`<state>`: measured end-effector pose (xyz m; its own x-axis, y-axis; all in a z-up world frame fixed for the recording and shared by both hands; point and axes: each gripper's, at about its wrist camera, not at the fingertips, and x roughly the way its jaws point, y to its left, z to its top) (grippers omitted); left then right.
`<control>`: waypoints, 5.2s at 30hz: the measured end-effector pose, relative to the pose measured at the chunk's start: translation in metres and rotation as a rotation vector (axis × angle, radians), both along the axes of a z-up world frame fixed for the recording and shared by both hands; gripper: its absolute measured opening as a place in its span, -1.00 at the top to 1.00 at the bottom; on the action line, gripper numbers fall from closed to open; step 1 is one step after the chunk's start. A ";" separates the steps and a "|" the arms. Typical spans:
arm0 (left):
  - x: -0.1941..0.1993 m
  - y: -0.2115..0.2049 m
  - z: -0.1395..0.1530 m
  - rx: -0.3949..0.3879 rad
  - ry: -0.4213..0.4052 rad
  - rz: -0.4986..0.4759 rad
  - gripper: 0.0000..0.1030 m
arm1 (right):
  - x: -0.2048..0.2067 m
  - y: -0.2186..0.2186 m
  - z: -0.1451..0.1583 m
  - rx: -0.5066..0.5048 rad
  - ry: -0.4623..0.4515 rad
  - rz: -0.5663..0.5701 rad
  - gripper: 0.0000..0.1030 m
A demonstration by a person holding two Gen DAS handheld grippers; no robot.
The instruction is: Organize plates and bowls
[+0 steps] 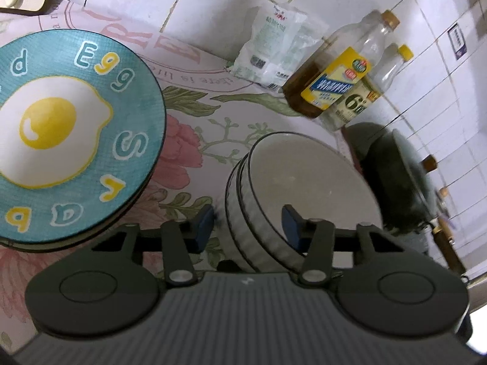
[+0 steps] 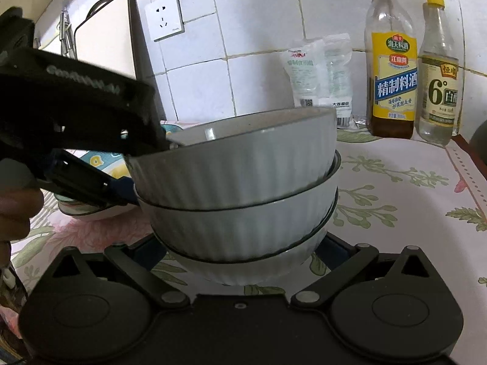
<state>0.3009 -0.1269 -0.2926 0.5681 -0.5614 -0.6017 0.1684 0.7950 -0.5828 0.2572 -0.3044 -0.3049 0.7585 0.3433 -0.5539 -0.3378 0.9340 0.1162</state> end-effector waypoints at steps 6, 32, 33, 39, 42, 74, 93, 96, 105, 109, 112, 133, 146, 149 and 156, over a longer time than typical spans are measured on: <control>0.000 -0.005 0.002 0.043 -0.006 -0.007 0.12 | 0.001 -0.001 0.000 0.007 0.002 0.002 -1.00; -0.040 0.010 0.024 0.115 -0.005 -0.014 0.13 | -0.033 0.018 0.022 -0.025 -0.045 0.083 -1.00; -0.043 0.014 0.028 0.111 -0.008 -0.011 0.13 | -0.035 0.021 0.027 -0.027 -0.051 0.090 -1.00; -0.064 0.047 0.062 0.076 -0.044 0.036 0.13 | -0.042 0.042 0.060 -0.013 -0.077 0.135 -1.00; -0.073 0.063 0.081 0.093 -0.071 0.059 0.14 | -0.042 0.057 0.075 -0.017 -0.097 0.172 -1.00; 0.011 0.151 0.040 0.166 -0.001 0.266 0.14 | 0.066 0.162 0.035 -0.040 0.027 0.398 -1.00; 0.028 0.162 0.020 0.124 0.064 0.285 0.14 | 0.079 0.169 0.021 -0.065 0.065 0.386 -1.00; 0.027 0.165 0.021 0.089 0.084 0.308 0.14 | 0.085 0.169 0.022 -0.065 0.091 0.394 -1.00; 0.015 0.155 0.035 0.174 0.014 0.304 0.11 | 0.057 0.164 0.034 -0.123 0.042 0.332 -1.00; -0.001 0.148 0.053 0.200 -0.022 0.307 0.06 | 0.041 0.153 0.044 -0.059 0.068 0.235 -1.00; -0.015 0.149 0.063 0.210 -0.049 0.298 0.06 | 0.026 0.147 0.051 0.003 0.071 0.180 -1.00; -0.116 0.167 0.143 0.314 -0.179 0.225 -0.18 | -0.076 0.136 0.157 -0.029 0.054 -0.096 -1.00; -0.178 0.172 0.210 0.357 -0.263 0.159 -0.36 | -0.127 0.133 0.230 -0.018 0.068 -0.150 -1.00; -0.190 0.170 0.220 0.364 -0.257 0.147 -0.44 | -0.139 0.130 0.242 -0.026 0.068 -0.188 -1.00; -0.212 0.168 0.233 0.409 -0.255 0.119 -0.58 | -0.158 0.122 0.264 -0.051 0.054 -0.259 -1.00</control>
<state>0.0889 0.0407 -0.0601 0.7717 -0.2311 -0.5925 0.1597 0.9722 -0.1712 0.0996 -0.1823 -0.0410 0.7862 0.1128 -0.6076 -0.0819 0.9935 0.0786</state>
